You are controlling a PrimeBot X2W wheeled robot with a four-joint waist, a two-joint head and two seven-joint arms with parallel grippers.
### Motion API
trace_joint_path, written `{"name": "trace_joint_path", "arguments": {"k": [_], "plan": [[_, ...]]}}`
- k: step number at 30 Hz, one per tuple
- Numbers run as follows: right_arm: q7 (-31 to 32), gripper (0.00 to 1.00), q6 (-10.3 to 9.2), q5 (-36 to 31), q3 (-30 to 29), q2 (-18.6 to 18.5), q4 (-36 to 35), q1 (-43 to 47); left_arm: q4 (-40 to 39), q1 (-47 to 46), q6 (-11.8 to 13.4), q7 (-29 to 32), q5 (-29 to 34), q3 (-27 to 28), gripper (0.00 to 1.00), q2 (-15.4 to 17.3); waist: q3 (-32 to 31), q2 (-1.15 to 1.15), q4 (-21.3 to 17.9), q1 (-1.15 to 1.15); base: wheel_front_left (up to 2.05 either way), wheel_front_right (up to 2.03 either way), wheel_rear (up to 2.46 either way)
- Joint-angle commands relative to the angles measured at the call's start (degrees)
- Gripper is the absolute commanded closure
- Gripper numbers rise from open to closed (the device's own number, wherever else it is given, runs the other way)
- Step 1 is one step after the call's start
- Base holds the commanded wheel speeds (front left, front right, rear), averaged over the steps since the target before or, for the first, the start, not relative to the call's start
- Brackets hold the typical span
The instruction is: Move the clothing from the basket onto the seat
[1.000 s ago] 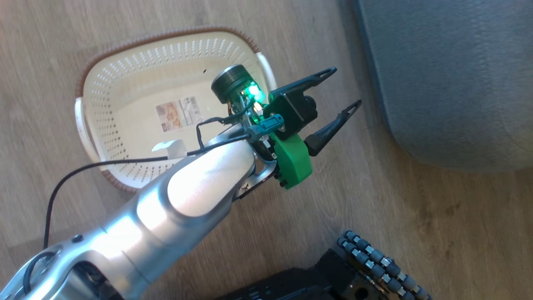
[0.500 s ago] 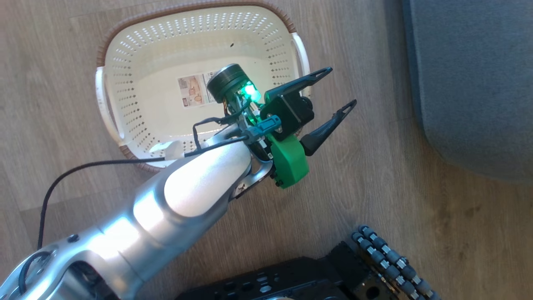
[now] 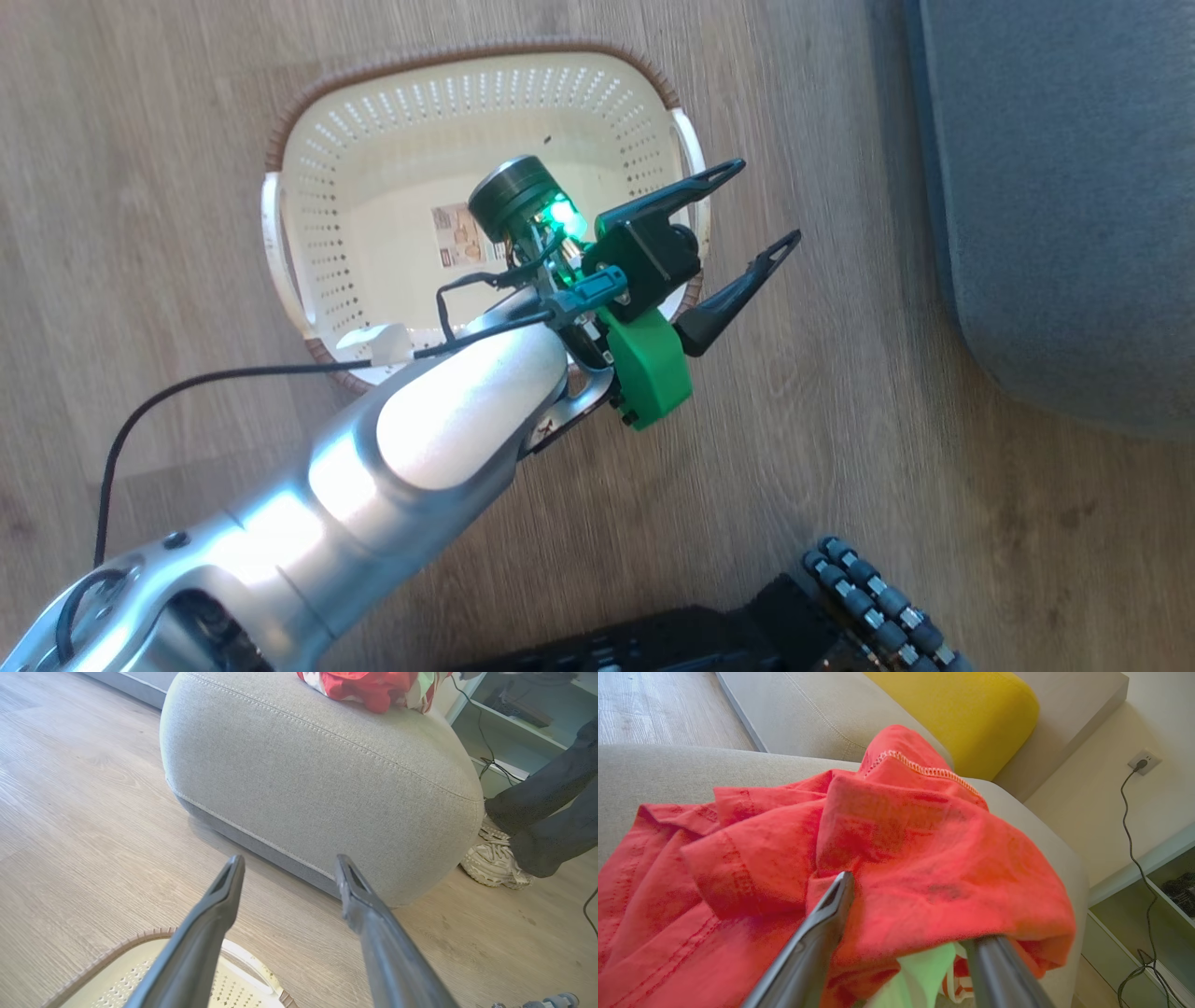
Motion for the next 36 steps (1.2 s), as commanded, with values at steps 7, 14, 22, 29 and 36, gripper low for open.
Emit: {"name": "trace_joint_path", "arguments": {"k": [7,14,22,29,36], "plan": [[-0.2,0.0,0.4,2.7,3.9,-0.5,-8.6,11.7,-0.7,2.0,0.1,-0.7,-0.5,3.3,0.0,-0.8,-5.2,0.0,0.8,0.0,0.0,0.0,0.0],[-0.2,0.0,0.4,3.1,8.8,2.4,-18.1,21.6,-2.3,6.0,0.3,-0.7,0.2,7.9,0.0,-1.2,-10.1,0.0,2.6,0.0,0.0,0.0,0.0],[-0.2,0.0,0.4,5.0,13.4,5.7,-27.6,26.9,-3.4,11.4,0.1,-0.7,1.4,14.7,0.0,-1.7,-16.6,0.0,6.8,0.0,0.0,0.0,0.0],[-0.2,0.0,0.4,7.3,18.9,8.0,-31.9,27.8,-3.4,17.2,0.1,-0.7,2.7,21.5,0.0,-1.9,-22.2,0.0,10.7,0.0,0.0,0.0,0.0],[-0.2,0.0,0.4,8.5,23.8,11.3,-33.9,28.6,-3.3,22.9,0.7,-0.7,4.6,29.8,0.0,-2.0,-27.1,0.0,13.5,0.0,0.0,0.0,0.0]]}}
